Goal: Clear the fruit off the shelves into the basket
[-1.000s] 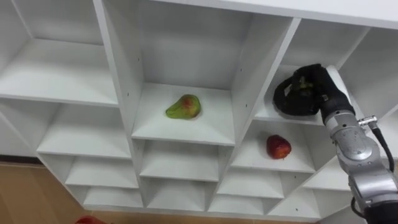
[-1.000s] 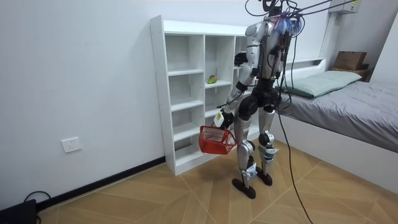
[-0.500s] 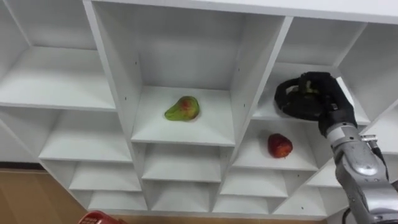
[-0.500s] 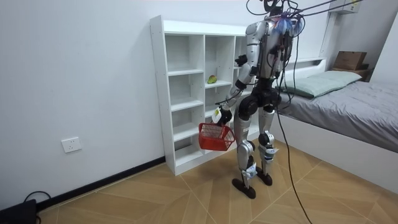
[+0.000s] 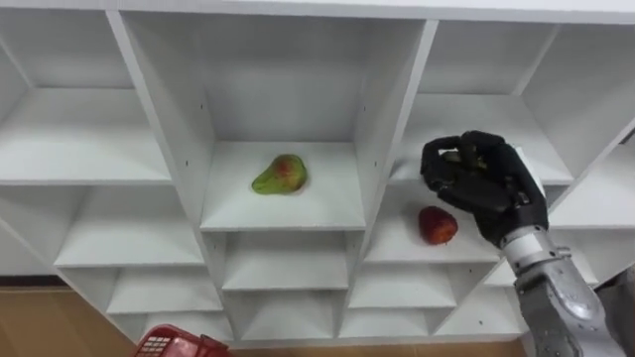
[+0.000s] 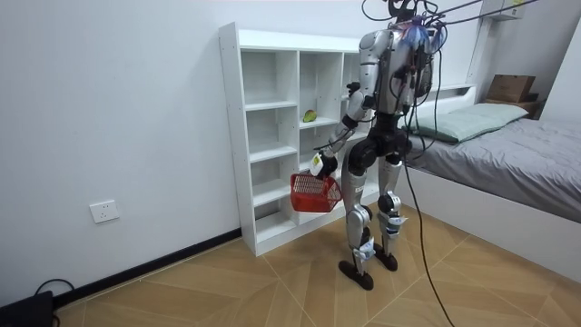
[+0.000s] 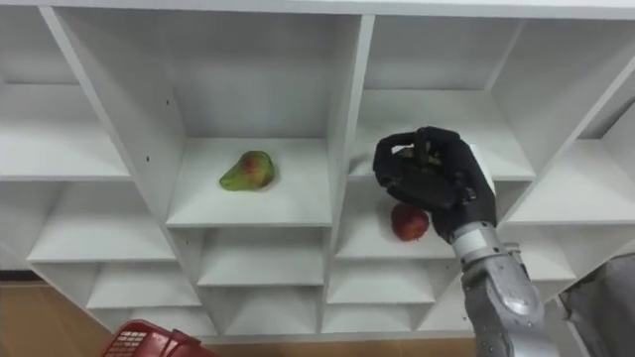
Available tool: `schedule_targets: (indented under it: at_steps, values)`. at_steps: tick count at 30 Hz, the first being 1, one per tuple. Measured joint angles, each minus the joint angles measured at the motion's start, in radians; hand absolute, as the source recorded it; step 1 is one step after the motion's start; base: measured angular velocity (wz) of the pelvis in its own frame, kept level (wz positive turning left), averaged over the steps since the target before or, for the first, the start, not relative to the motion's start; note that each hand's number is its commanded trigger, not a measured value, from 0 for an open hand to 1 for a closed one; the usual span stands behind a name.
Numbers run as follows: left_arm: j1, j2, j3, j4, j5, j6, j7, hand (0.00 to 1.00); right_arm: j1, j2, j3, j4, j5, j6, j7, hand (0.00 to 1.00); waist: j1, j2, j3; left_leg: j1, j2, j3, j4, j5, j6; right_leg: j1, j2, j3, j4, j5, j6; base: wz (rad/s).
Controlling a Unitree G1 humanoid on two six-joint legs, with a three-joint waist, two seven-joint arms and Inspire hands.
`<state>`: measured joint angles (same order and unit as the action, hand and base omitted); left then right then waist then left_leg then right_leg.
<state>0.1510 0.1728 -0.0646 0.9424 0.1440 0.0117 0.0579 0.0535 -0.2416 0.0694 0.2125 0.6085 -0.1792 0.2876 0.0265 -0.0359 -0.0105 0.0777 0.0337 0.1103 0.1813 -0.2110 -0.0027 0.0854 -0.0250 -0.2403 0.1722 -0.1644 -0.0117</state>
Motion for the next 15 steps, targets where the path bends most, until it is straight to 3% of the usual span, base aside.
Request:
schedule_targets:
  at_steps: [5,15]
  values:
    - [-0.019,-0.003,-0.031,0.016,-0.046,-0.014,-0.028,1.00,0.070,0.003,0.158,0.002,0.022,0.125,0.113,1.00,0.007,0.002,0.0025,-0.019,0.001,0.018,0.008,0.001,0.000,-0.038,-0.001,0.016,0.013,0.001,-0.001,-0.10]
    - [-0.060,-0.002,-0.060,0.015,-0.072,-0.022,-0.032,1.00,0.047,0.005,0.199,0.001,0.023,0.137,0.230,1.00,0.009,-0.010,0.0146,-0.055,0.006,0.021,0.017,0.002,0.002,-0.073,-0.005,0.022,0.017,0.002,-0.001,-0.01]
